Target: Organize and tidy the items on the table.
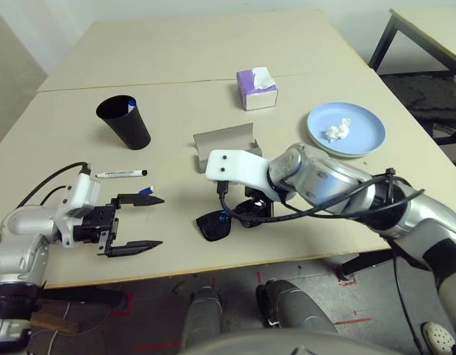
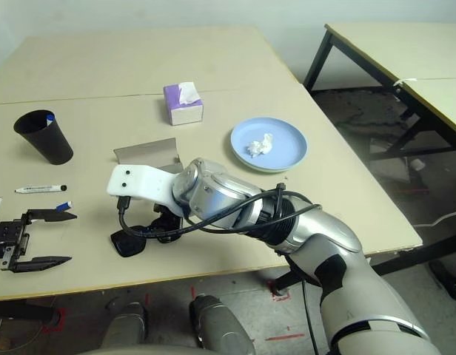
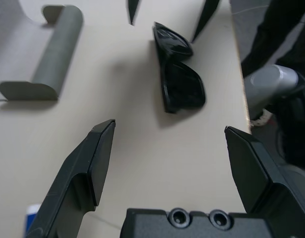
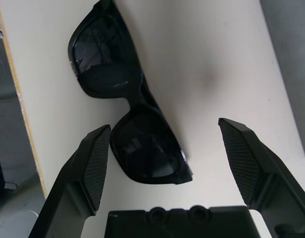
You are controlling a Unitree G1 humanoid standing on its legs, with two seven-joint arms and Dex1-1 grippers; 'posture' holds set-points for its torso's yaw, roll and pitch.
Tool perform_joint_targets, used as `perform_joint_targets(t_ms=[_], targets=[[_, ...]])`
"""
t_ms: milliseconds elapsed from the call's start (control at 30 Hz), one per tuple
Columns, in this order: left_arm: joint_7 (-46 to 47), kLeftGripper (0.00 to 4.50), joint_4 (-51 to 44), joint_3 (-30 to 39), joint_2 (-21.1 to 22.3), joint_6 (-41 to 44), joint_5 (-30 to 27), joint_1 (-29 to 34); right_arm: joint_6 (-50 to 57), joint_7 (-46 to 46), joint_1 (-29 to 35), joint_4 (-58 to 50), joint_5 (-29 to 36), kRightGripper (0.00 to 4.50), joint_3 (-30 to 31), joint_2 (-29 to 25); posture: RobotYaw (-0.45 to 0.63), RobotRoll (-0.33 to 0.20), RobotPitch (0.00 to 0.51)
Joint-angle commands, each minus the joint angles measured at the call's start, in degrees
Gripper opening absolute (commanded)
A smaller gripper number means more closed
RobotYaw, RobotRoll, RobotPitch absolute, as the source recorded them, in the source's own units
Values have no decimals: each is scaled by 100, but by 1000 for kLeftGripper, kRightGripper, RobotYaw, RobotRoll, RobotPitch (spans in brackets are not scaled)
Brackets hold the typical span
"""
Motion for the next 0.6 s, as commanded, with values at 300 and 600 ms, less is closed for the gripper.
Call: perform_joint_targets(t_ms=[300, 600], targets=[[-154, 4500, 695, -68, -54, -457, 155, -148, -340, -159, 22, 464, -90, 4452, -57, 705, -82, 0, 132], [-155, 4500, 982, -132, -36, -727, 110, -174, -359, -161, 109, 496, -116, 4452, 26, 642, -89, 0, 133]])
